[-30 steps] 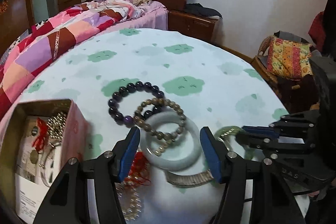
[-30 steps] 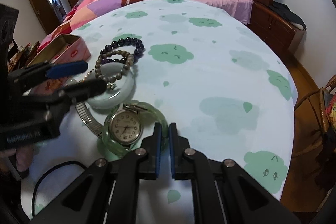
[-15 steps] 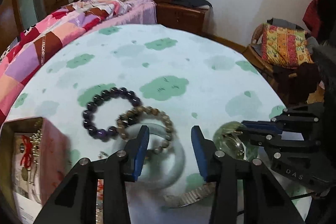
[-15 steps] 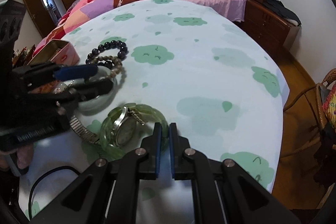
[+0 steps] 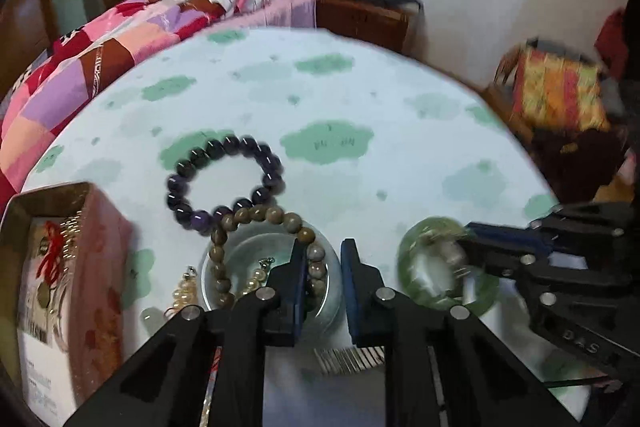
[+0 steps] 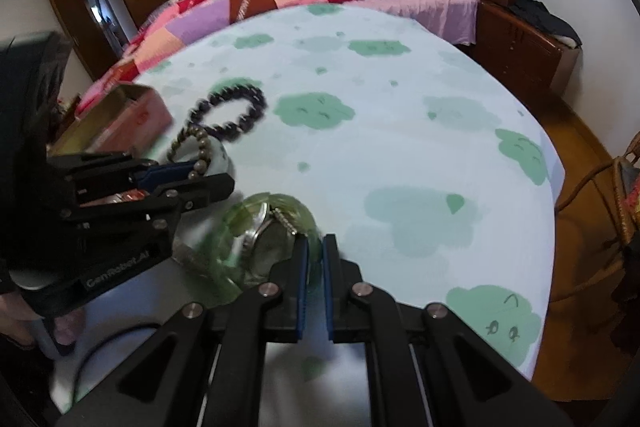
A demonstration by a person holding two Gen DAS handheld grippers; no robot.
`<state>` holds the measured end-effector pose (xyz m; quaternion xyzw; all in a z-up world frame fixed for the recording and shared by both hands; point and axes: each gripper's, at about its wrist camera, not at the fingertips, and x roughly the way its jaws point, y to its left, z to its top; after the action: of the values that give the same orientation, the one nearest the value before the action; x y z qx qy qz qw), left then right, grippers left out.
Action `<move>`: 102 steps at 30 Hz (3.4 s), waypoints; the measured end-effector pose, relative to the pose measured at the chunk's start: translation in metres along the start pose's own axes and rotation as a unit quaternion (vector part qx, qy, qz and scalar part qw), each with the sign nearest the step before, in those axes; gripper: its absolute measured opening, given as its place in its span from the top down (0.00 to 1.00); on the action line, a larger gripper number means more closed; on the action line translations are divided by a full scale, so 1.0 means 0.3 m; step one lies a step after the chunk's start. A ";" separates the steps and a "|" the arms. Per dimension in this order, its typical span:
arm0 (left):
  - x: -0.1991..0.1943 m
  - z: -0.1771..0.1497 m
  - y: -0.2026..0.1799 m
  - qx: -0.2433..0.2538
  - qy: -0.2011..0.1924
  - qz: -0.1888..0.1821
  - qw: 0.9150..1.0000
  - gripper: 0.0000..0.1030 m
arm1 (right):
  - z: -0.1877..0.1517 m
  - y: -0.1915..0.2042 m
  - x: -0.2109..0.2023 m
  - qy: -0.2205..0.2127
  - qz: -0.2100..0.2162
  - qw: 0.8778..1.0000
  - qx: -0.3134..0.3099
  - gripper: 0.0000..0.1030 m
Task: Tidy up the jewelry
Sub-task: 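Grasp the white jade bangle and beaded bracelet with the left gripper while the right holds the green bangle, then carry both bangles over the tin box and open both grippers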
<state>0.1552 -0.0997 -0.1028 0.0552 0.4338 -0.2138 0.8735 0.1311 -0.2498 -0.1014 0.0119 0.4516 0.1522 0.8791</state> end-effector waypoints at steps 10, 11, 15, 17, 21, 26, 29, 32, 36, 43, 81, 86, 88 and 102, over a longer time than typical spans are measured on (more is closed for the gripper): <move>-0.310 0.027 0.113 -0.057 -0.093 -0.015 0.994 0.91 | 0.070 0.095 -0.162 -0.069 0.030 0.997 -0.020 0.92; -0.331 0.028 0.120 -0.059 -0.099 -0.016 0.993 0.91 | 0.077 0.104 -0.173 -0.072 0.030 0.997 -0.023 0.92; -0.401 0.033 0.144 -0.068 -0.124 -0.014 0.990 0.91 | 0.107 0.123 -0.194 -0.082 0.029 0.996 -0.033 0.92; -0.439 0.036 0.156 -0.067 -0.137 -0.008 0.988 0.91 | 0.122 0.137 -0.207 -0.088 0.029 0.995 -0.038 0.92; -0.493 0.036 0.193 -0.067 -0.152 0.006 0.986 0.91 | 0.155 0.168 -0.232 -0.097 0.036 0.993 -0.051 0.92; -0.520 0.014 0.264 -0.085 -0.159 0.023 0.983 0.91 | 0.205 0.202 -0.243 -0.105 0.038 0.992 -0.066 0.92; -0.530 -0.005 0.305 -0.095 -0.161 0.034 0.982 0.91 | 0.221 0.230 -0.251 -0.108 0.038 0.990 -0.076 0.92; -0.531 -0.021 0.343 -0.102 -0.160 0.044 0.981 0.91 | 0.237 0.265 -0.252 -0.110 0.040 0.989 -0.089 0.92; -0.526 -0.044 0.394 -0.116 -0.155 0.054 0.980 0.91 | 0.260 0.311 -0.245 -0.111 0.044 0.987 -0.105 0.92; -0.504 -0.077 0.460 -0.129 -0.143 0.064 0.979 0.91 | 0.311 0.405 -0.217 -0.104 0.062 0.984 -0.132 0.92; -0.328 -0.187 0.585 -0.164 -0.070 0.073 0.981 0.91 | 0.276 0.696 0.141 -0.009 0.090 0.979 -0.180 0.92; -0.330 -0.198 0.590 -0.167 -0.067 0.075 0.981 0.91 | 0.275 0.701 0.145 -0.007 0.092 0.979 -0.182 0.92; -0.328 -0.205 0.594 -0.169 -0.065 0.076 0.981 0.91 | 0.272 0.708 0.148 -0.005 0.094 0.978 -0.184 0.92; -0.321 -0.224 0.603 -0.169 -0.061 0.072 0.981 0.91 | 0.245 0.739 0.190 0.012 0.094 0.977 -0.189 0.92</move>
<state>0.1307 0.1138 -0.0852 -0.0752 0.4042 -0.0772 0.9083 0.1640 -0.0140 -0.0678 -0.1138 0.4222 0.3166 0.8418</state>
